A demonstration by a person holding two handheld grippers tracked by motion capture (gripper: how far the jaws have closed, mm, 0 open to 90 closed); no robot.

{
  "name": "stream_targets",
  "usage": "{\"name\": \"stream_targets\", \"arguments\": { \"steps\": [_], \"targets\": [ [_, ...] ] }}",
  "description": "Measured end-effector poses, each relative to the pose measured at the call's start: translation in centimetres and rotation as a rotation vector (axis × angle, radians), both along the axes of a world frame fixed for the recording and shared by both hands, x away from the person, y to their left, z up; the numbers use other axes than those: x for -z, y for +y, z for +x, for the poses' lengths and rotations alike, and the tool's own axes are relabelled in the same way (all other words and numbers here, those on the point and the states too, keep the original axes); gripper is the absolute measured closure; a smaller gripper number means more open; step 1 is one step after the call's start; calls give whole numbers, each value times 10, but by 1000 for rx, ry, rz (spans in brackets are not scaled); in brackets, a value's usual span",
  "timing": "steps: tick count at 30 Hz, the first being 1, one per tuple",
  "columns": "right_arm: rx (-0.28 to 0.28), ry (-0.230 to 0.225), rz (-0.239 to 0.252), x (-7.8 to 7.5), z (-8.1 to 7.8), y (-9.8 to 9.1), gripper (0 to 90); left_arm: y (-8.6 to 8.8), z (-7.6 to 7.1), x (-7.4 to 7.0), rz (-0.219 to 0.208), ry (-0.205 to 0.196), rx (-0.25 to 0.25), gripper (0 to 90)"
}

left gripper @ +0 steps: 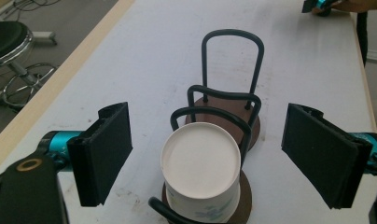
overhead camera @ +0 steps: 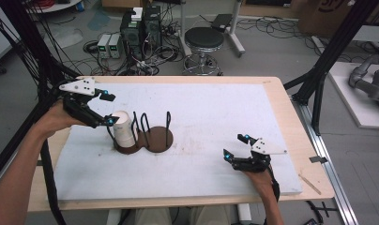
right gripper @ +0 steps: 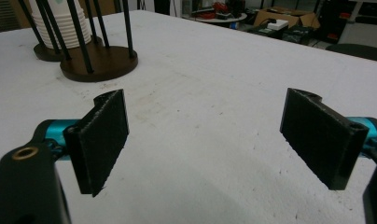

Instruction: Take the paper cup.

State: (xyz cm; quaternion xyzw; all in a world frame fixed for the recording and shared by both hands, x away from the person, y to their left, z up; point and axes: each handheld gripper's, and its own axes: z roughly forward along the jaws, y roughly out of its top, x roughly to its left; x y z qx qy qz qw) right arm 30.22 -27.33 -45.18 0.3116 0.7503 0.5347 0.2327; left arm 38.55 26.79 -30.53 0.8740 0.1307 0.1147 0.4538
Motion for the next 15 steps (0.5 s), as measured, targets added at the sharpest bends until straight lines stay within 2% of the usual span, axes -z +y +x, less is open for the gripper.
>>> {"name": "stream_targets", "arguments": {
  "steps": [3,5,7,9,15],
  "targets": [
    [1,-1,0,0,0,0,157,-3,6,-2,41,15,31,160],
    [3,-3,-1,0,0,0,157,-5,9,-3,52,30,45,160],
    [4,-2,-1,0,-1,0,157,-6,11,-3,56,41,53,160],
    [7,-6,0,0,-1,0,157,-8,15,-3,88,47,63,160],
    [7,-4,-1,0,-1,0,157,-13,20,0,145,66,81,160]
  ]
}}
